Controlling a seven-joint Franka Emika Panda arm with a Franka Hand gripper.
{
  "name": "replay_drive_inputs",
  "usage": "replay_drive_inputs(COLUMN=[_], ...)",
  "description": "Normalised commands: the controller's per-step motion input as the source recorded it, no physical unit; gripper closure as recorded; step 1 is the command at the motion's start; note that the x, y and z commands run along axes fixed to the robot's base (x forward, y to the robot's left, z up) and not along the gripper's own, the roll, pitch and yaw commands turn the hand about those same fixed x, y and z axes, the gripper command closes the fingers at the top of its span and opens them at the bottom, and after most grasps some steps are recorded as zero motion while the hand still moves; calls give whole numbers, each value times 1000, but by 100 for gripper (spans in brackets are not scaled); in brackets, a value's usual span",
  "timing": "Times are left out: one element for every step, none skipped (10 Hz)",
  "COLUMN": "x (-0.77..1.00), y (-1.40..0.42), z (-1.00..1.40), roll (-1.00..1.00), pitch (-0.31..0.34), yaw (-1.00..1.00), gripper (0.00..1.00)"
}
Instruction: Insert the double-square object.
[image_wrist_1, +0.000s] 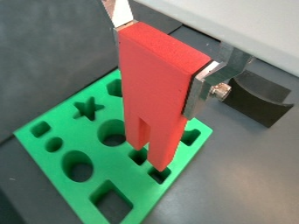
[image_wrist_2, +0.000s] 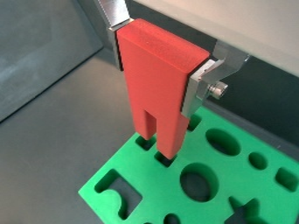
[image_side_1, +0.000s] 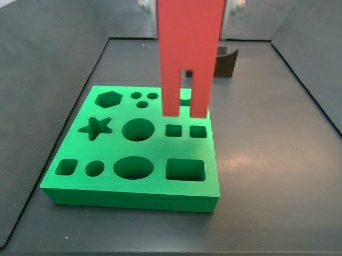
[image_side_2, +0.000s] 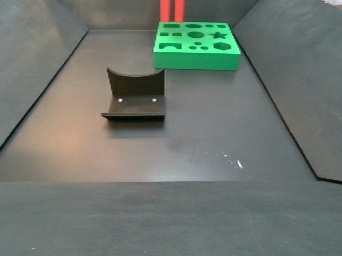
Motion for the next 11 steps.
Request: replay_drive_inputs(x=[0,0,3,214,320,349,314,194,0,-57,-89], y=[0,0,0,0,-6,-51,-51,-63,-20,0,0], z=[-677,-389,-314,-314,-260,-286,-294,-260,-243,-214,-200], roll=[260,50,0,0,0,0,-4,-21,-76,-100,-144], pitch=[0,0,-11,0,10,23,0,0,-44,-69,-86], yaw=[54,0,83,109,103,106,109,100,54,23,6], gripper=[100,100,100,100,100,100,100,100,100,100,100])
